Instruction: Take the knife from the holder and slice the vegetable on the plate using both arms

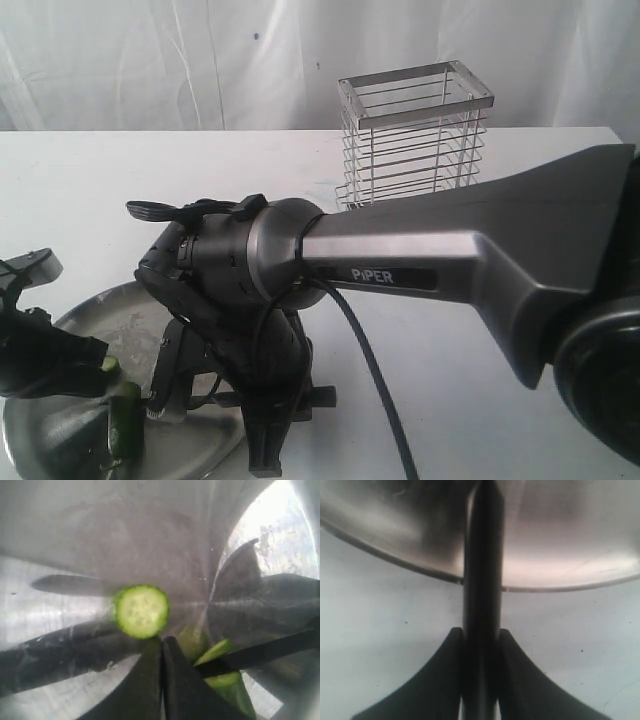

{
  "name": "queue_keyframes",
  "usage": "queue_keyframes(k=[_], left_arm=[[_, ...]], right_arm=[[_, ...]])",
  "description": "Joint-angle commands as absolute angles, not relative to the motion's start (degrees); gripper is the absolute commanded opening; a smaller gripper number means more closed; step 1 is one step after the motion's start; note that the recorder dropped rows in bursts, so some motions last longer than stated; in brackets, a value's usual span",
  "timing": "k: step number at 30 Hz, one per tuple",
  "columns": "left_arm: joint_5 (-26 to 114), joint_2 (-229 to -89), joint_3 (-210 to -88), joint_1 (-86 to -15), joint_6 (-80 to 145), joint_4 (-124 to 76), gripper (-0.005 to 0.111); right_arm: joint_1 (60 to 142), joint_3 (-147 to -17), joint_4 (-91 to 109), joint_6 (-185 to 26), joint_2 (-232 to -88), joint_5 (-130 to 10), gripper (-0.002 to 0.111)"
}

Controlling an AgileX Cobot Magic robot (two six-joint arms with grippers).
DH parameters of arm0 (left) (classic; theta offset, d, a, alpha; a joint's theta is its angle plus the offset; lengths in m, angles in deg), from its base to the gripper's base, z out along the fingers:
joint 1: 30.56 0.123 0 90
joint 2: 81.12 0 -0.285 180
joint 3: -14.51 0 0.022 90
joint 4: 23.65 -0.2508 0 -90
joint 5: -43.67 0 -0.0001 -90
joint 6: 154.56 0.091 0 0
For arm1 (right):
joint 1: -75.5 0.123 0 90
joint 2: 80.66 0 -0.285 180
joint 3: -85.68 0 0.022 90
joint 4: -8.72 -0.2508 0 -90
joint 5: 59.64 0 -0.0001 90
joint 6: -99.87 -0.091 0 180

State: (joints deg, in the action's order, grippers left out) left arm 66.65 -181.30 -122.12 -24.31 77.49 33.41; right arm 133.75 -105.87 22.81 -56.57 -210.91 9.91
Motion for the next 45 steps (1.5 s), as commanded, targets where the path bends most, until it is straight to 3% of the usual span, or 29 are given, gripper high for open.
queue_keyframes(k=[1,11,25,45], left_arm=[[66.5,-182.8,-122.2,-28.3,79.4,35.2,0.0],[63.2,-185.0,-122.1,-31.9,79.4,35.0,0.0],[62.7,-171.0,-122.1,-31.9,63.0,15.4,0.0],[61.4,-180.8,-122.1,-32.0,63.8,20.3,0.0]], right_arm=[[133.8,-105.7,23.7,-56.7,-210.6,10.3,0.0],[133.8,-105.7,23.7,-56.9,-210.6,10.3,0.0],[133.8,-105.7,23.7,-56.9,-210.6,10.3,0.0],[133.8,-105.7,23.9,-56.9,-210.6,10.3,0.0]])
